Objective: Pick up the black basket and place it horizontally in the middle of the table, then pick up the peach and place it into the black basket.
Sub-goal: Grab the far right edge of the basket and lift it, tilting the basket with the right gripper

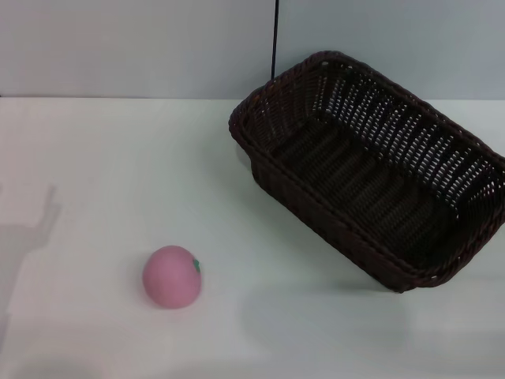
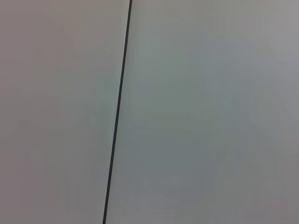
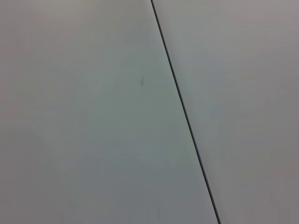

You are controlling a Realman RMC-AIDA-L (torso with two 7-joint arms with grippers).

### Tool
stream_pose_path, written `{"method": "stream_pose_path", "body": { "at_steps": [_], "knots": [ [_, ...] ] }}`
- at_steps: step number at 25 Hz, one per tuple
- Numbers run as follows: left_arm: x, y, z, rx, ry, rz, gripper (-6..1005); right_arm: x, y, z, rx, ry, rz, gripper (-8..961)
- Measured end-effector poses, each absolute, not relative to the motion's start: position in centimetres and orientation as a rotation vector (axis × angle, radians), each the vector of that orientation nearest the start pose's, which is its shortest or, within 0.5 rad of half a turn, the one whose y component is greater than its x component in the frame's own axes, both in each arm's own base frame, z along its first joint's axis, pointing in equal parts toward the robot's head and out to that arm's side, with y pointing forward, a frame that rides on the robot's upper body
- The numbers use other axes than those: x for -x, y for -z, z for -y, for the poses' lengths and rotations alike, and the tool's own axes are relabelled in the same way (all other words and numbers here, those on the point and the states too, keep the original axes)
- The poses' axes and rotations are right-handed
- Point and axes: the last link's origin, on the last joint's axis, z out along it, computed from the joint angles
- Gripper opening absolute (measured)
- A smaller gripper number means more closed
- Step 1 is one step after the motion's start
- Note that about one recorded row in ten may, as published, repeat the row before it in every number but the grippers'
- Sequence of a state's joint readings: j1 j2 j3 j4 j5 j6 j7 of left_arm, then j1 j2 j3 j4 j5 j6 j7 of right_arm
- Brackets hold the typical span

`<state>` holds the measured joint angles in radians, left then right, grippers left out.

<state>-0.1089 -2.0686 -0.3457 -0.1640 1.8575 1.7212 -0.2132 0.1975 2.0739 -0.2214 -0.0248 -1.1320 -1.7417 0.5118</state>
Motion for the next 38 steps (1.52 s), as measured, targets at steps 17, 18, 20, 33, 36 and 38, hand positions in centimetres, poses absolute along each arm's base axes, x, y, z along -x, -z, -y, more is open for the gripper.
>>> {"method": "stream_pose_path", "body": {
  "at_steps": [17, 18, 20, 33, 36, 38],
  "knots": [
    [35.3, -1.5, -19.4, 1.4, 0.904, 0.438, 818, -37.6, -8.7, -21.2, 1.437, -1.082, -0.515, 779],
    [35.3, -1.5, -19.5, 1.401, 0.904, 0.435, 817, -37.8, -10.8, -21.0, 1.519, -1.097, -0.551, 779],
    [35.3, -1.6, -19.5, 1.402, 0.902, 0.433, 816, -37.7, -12.3, -21.0, 1.572, -1.099, -0.578, 778],
    [35.2, -1.7, -19.7, 1.404, 0.913, 0.423, 809, -29.7, -21.3, -29.1, 2.205, -0.472, -1.233, 774],
    [35.1, -1.7, -19.6, 1.401, 0.918, 0.421, 807, -28.7, -21.1, -30.8, 2.269, -0.375, -1.286, 773],
    [35.0, -1.7, -19.3, 1.396, 0.928, 0.418, 806, -27.5, -20.1, -33.4, 2.335, -0.226, -1.326, 773]
  ]
}}
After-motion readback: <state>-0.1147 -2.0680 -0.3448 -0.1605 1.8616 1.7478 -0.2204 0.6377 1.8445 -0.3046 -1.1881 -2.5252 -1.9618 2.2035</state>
